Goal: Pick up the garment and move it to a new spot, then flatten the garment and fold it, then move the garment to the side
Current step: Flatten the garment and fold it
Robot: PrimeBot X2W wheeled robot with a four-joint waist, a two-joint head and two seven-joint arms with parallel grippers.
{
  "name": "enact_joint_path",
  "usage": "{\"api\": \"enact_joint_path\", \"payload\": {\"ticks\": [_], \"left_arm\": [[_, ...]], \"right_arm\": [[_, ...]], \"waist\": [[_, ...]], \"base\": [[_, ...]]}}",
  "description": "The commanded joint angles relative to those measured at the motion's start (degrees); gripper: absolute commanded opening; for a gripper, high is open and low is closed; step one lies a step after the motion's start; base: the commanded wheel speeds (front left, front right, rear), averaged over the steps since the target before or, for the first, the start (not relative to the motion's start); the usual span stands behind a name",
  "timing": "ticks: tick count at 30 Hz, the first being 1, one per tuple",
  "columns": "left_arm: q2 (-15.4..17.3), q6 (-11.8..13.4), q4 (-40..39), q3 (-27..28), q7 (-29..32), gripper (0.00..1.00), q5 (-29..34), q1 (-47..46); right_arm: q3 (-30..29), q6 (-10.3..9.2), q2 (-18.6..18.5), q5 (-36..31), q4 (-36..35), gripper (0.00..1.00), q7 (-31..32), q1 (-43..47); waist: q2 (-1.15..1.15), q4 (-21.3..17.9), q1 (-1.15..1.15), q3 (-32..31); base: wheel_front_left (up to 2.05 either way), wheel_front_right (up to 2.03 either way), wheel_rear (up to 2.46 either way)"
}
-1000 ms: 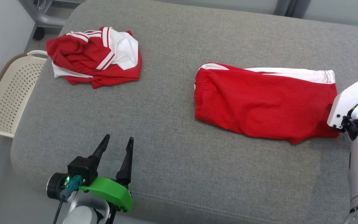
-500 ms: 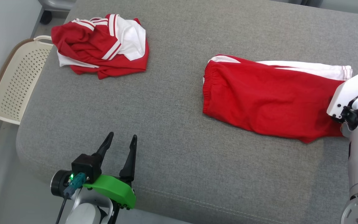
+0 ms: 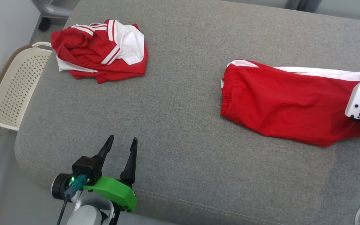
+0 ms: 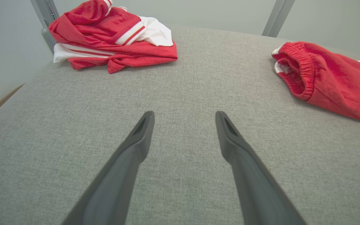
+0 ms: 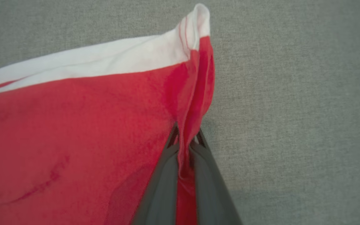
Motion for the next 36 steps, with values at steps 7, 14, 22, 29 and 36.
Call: {"api": "enact_joint_path", "payload": {"ticks": [7,14,22,29,36], "left_arm": [[0.3,0.5,0.6,-0.4,0.0,1.0,-0.6,-0.5],[0.2,0.6,1.0,-0.7,0.1,1.0,-1.0,0.5],[0.6,0.7,1.5,-1.4,0.4,1.0,-1.1,1.5],[0.3,0.6,1.5,-2.1,0.5,1.0,-1.4,1.8],[-0.3,0.5,1.9,-3.0,0.4,1.0,-1.6,2.0]], "right_arm": [[0.3,-0.11,-1.9,-3.5,-2.9,0.0,1.1,-0.3],[5.7,-0.1,1.2,-1.6,-2.5,0.0,0.7,-1.7],[16.0,-0.1,4.7,4.9,0.7,0.0,0.4,-2.8],[20.3,-0.1,6.0,8.9,4.7,0.0,0.0,-4.1],[21.7,-0.1,6.3,9.9,8.7,0.0,-0.6,-4.7]], "waist": [[0.0,-0.3,0.0,-1.9],[0.0,-0.2,0.0,-4.0],[0.0,1.3,0.0,-6.5],[0.0,4.4,0.0,-7.1],[0.0,7.5,0.0,-7.1]], "base": [[0.0,0.0,0.0],[0.0,0.0,0.0],[0.0,0.0,0.0],[0.0,0.0,0.0],[0.0,0.0,0.0]]}}
